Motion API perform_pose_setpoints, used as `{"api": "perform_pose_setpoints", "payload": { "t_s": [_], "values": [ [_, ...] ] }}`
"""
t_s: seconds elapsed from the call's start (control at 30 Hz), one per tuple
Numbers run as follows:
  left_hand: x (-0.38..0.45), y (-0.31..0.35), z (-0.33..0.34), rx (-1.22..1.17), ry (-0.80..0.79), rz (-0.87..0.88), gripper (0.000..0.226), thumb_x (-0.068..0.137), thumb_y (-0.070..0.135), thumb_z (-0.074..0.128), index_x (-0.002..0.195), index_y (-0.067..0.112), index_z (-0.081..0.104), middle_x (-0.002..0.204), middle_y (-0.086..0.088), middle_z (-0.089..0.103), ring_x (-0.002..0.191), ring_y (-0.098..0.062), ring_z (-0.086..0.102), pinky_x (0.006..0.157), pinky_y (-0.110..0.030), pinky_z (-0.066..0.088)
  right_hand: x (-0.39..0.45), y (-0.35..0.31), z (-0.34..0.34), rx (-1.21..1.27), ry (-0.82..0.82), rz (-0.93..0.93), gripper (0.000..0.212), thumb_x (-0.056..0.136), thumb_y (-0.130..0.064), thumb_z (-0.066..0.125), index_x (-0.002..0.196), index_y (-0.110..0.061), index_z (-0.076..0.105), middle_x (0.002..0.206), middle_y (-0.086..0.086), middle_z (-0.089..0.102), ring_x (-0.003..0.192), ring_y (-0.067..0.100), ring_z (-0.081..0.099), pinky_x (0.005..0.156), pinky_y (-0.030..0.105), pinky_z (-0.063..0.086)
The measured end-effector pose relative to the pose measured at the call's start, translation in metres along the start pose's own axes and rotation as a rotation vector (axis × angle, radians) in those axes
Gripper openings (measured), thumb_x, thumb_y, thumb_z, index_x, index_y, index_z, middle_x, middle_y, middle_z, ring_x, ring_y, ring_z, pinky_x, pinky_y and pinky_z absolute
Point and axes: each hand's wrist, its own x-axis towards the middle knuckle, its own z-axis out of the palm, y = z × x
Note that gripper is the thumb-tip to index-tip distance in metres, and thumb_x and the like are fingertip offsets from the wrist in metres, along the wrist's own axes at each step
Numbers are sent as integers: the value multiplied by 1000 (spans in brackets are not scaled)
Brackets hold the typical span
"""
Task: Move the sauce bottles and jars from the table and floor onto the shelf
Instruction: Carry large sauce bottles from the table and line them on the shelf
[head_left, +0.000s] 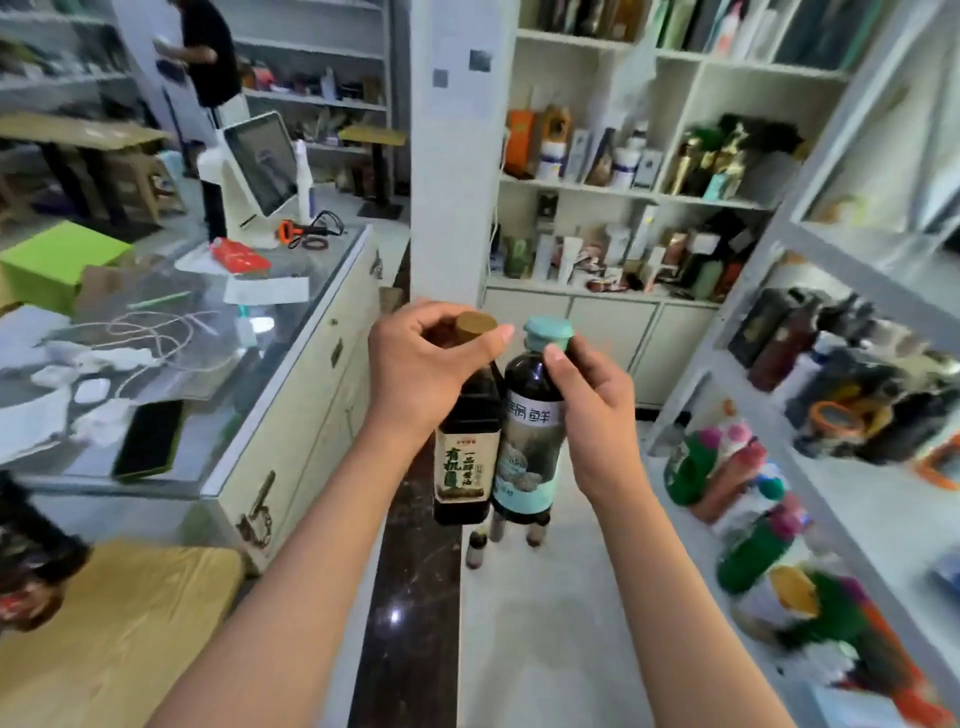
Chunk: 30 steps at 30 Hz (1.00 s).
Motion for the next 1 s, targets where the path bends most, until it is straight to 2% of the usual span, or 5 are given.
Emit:
{"api": "perform_pose_setpoints", "payload": {
  "t_s": [0.33, 0.6, 0.73, 0.87, 1.0],
  "values": [
    [14, 35, 246, -225, -206, -38, 17, 69, 28, 87, 81, 22, 77, 77, 7, 75, 73, -10, 71, 68, -24, 58, 52, -43, -222, -139, 230, -161, 24, 95, -17, 57, 113, -13, 72, 109, 14, 73, 106, 37, 67, 96, 53, 53],
    [26, 69, 371, -270, -348, 34, 23, 70, 35, 85, 84, 18, 78, 74, 8, 74, 70, -7, 70, 63, -20, 55, 79, -77, -323, -182, 406, -229, 20, 93, -21, 56, 99, -16, 74, 91, 4, 76, 86, 21, 71, 76, 32, 53],
    [44, 85, 419, -292, -422, 72, 23, 69, 40, 84, 81, 21, 76, 75, 6, 75, 71, -10, 71, 67, -27, 59, 98, -88, -357, -207, 475, -293, 21, 94, -20, 55, 94, -8, 72, 89, 20, 70, 83, 24, 64, 77, 37, 50],
    [69, 95, 473, -401, -477, 78, 20, 70, 35, 85, 80, 20, 76, 78, 3, 75, 74, -14, 72, 71, -29, 59, 121, -97, -392, -257, 542, -347, 20, 96, -18, 54, 97, -8, 72, 84, 17, 69, 78, 21, 63, 72, 34, 50],
    [98, 95, 525, -489, -557, 101, 25, 69, 36, 86, 81, 16, 77, 78, 1, 76, 72, -13, 70, 71, -31, 60, 159, -104, -426, -335, 596, -390, 23, 93, -23, 56, 94, -4, 70, 85, 30, 63, 77, 29, 58, 73, 45, 48]
  ]
}}
